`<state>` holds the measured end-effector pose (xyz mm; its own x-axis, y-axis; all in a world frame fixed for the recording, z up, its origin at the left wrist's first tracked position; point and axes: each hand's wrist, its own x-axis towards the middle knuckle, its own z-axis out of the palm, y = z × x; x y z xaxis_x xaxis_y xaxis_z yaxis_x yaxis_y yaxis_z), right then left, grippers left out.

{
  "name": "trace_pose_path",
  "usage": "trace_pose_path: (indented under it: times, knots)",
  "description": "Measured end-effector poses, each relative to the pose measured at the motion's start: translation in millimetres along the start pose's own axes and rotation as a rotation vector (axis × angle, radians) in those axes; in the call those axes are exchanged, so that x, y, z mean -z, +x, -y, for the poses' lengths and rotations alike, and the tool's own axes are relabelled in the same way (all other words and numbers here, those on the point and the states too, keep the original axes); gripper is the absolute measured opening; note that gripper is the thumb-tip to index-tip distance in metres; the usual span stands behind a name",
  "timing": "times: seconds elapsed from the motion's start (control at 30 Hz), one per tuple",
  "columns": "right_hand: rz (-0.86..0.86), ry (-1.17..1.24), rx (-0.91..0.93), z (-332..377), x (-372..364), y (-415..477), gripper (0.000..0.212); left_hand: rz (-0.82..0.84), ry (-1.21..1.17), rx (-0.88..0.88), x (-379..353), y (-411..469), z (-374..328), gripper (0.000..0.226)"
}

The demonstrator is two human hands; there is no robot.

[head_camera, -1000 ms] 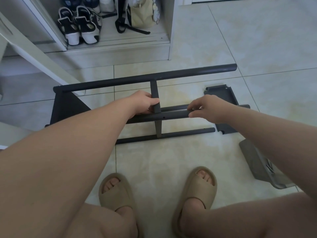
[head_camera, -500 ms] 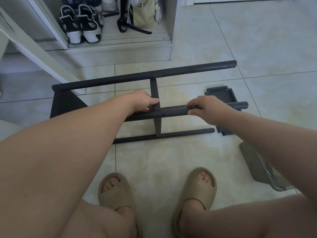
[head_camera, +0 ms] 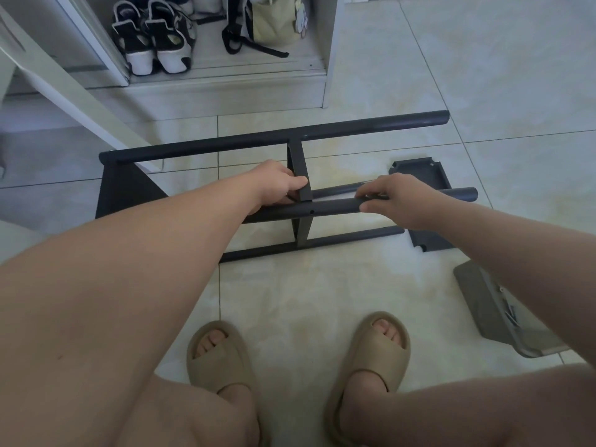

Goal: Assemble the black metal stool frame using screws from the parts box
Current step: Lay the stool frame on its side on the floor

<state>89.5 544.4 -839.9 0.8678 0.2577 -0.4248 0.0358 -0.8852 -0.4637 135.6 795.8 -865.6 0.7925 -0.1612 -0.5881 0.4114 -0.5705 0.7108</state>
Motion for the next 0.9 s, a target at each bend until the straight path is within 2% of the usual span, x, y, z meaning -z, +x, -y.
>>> trace_pose_path:
  times: [0.23,0.43,0.7,0.83,0.9]
  knots:
    - [0.012,0.015,0.003,-2.4,-2.1,-0.1,0.024,0.035,-0.068,0.022,-0.8,-2.7,0.4,0.018]
    - [0.014,-0.023,-0.027,0.4,-4.0,-2.3,0.023,0.128,0.026,0.053,-0.4,-6.5,-6.0,0.019]
    - [-0.02,-0.096,-0.011,6.8,-4.6,-5.0,0.024,0.046,0.046,0.003,-6.0,-6.1,-4.2,0.024]
    - [-0.04,-0.181,-0.041,11.1,-6.1,-7.4,0.025,-0.025,0.153,-0.013,-8.4,-14.3,-6.6,0.033]
    - [-0.046,-0.232,-0.059,12.4,-8.2,-12.2,0.033,-0.057,0.252,-0.004,-8.3,-21.7,-10.3,0.041]
